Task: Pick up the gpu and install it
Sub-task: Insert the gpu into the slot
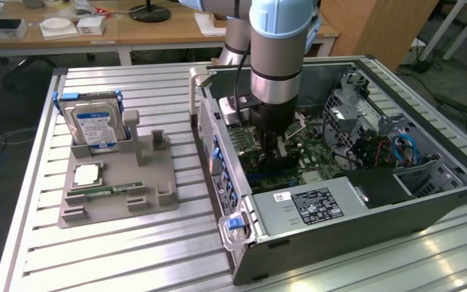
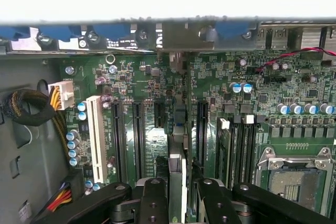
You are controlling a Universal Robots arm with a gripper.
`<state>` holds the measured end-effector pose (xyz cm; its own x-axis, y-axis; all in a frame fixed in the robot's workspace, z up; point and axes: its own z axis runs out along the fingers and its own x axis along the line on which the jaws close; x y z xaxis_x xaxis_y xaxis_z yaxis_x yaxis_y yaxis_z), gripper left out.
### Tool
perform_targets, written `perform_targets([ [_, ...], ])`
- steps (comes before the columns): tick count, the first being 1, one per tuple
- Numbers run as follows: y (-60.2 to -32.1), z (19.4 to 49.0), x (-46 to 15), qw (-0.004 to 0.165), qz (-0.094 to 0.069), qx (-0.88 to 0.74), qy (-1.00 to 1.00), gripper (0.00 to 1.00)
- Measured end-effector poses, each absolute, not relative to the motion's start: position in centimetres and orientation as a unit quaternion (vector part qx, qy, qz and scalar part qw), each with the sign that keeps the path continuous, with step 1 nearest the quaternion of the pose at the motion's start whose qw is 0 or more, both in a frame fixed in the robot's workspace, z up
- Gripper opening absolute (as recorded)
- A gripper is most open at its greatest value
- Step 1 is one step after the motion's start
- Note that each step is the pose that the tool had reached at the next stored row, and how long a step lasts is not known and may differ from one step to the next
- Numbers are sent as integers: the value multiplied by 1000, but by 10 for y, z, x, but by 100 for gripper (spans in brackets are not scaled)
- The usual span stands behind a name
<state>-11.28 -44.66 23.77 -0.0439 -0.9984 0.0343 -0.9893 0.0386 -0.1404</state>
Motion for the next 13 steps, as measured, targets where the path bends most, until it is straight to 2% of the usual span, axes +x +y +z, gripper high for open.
perform_targets([
  [13, -447, 237, -110, 36, -63, -690, 720, 26],
])
